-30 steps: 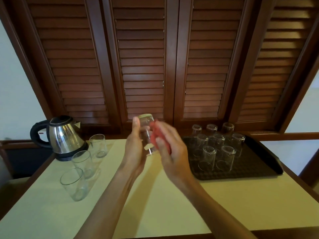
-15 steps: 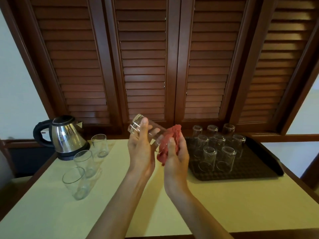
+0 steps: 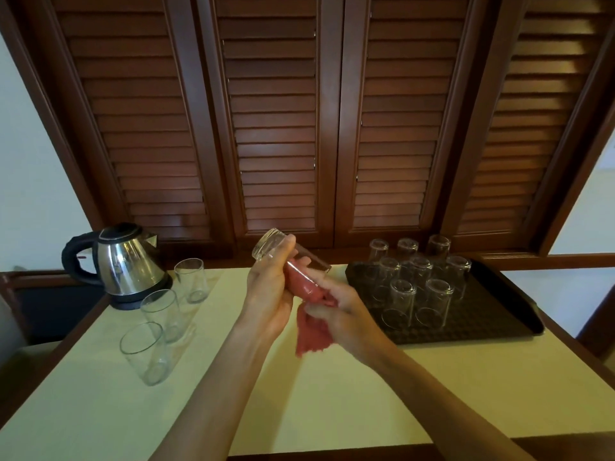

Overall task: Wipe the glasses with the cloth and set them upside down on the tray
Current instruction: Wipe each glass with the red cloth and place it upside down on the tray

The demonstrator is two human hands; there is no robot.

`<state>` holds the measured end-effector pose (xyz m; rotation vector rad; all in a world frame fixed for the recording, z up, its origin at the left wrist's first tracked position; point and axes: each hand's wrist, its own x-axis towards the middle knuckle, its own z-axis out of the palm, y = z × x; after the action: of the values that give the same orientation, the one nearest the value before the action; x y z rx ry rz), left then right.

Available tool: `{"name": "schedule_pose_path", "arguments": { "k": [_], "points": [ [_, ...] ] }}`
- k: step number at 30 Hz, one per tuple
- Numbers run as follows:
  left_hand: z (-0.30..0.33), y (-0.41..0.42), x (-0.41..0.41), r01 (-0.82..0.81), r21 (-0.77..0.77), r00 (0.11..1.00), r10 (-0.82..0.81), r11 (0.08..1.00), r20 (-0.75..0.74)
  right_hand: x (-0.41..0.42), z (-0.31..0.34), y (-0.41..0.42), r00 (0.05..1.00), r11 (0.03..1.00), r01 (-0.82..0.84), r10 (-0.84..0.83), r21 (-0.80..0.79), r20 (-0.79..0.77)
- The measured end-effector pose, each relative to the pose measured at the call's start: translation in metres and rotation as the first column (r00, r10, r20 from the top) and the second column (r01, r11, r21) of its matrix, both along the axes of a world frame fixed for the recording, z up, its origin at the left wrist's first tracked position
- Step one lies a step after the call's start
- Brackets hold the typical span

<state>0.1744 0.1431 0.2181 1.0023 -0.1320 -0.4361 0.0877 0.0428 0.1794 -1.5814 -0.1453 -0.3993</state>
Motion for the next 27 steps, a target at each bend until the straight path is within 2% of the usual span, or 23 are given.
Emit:
{"name": "schedule_pose_path", "arguments": {
  "k": [1,2,4,5,6,7,8,9,10,11,12,13,16,17,18,20,22,23,27],
  "points": [
    [-0.003,0.001,0.002,0.051,-0.050,0.998,-0.048,0.997,0.049,-0.003,0.006,-0.003,0.994,0.975,-0.048,0.067,0.219,-0.083],
    [-0.004,0.002,0.004,0.117,-0.089,0.988,-0.107,0.989,0.111,-0.005,0.008,-0.008,0.979,0.910,-0.105,0.165,0.402,-0.118],
    [-0.004,0.002,0.009,0.224,-0.093,0.944,-0.192,0.970,0.267,-0.008,0.009,-0.013,0.949,0.704,-0.222,0.314,0.674,-0.015],
    [-0.004,0.001,0.012,0.241,-0.091,0.928,-0.202,0.966,0.314,-0.008,0.009,-0.011,0.947,0.640,-0.240,0.320,0.730,0.030],
    [-0.004,0.000,0.014,0.234,-0.101,0.928,-0.191,0.967,0.320,-0.009,0.011,-0.007,0.948,0.630,-0.237,0.316,0.740,0.034],
    [-0.005,-0.001,0.016,0.208,-0.113,0.939,-0.166,0.972,0.301,-0.008,0.008,-0.005,0.966,0.730,-0.189,0.257,0.657,-0.008],
    [-0.005,-0.003,0.016,0.175,-0.115,0.951,-0.138,0.978,0.277,-0.008,0.007,-0.003,0.986,0.862,-0.110,0.157,0.495,-0.054],
    [-0.005,-0.005,0.015,0.133,-0.102,0.962,-0.104,0.986,0.252,-0.007,0.005,-0.004,0.997,0.966,-0.017,0.036,0.260,-0.068],
    [-0.006,-0.005,0.015,0.077,-0.083,0.972,-0.057,0.994,0.226,-0.007,0.004,-0.005,0.997,0.998,0.051,-0.049,0.035,-0.053],
    [-0.006,-0.004,0.015,0.021,-0.069,0.981,-0.007,0.997,0.192,-0.008,0.003,-0.010,0.995,0.987,0.088,-0.093,-0.137,-0.033],
    [-0.005,-0.002,0.017,-0.031,-0.059,0.987,0.040,0.998,0.158,-0.009,0.001,-0.015,0.993,0.968,0.112,-0.119,-0.226,-0.020],
    [-0.002,0.000,0.019,-0.072,-0.047,0.988,0.078,0.996,0.132,-0.013,0.000,-0.022,0.985,0.956,0.166,-0.174,-0.243,-0.012],
    [0.007,0.009,0.021,-0.122,0.042,0.985,0.116,0.992,0.129,-0.016,0.008,-0.029,0.896,0.895,0.444,-0.444,0.031,-0.009],
    [0.009,0.009,0.016,-0.103,0.096,0.984,0.087,0.990,0.158,-0.013,0.012,-0.026,0.877,0.875,0.479,-0.481,0.076,0.009],
    [0.009,0.007,0.010,-0.073,0.155,0.980,0.042,0.985,0.193,-0.009,0.017,-0.019,0.882,0.883,0.466,-0.469,0.060,0.049],
    [0.005,0.003,-0.001,-0.019,0.248,0.967,-0.046,0.969,0.252,-0.004,0.018,0.003,0.891,0.896,0.432,-0.407,-0.105,0.200],
    [0.006,0.002,-0.005,-0.018,0.278,0.962,-0.059,0.961,0.266,0.000,0.004,0.018,0.848,0.805,0.500,-0.379,-0.321,0.370],
    [0.007,0.003,-0.006,-0.024,0.266,0.968,-0.044,0.964,0.245,0.003,-0.001,0.019,0.833,0.763,0.525,-0.371,-0.376,0.411],
    [-0.004,0.002,-0.020,0.006,0.289,0.954,-0.093,0.957,0.286,0.016,0.014,0.004,0.843,0.801,0.516,-0.413,-0.302,0.345]
  ]
}}
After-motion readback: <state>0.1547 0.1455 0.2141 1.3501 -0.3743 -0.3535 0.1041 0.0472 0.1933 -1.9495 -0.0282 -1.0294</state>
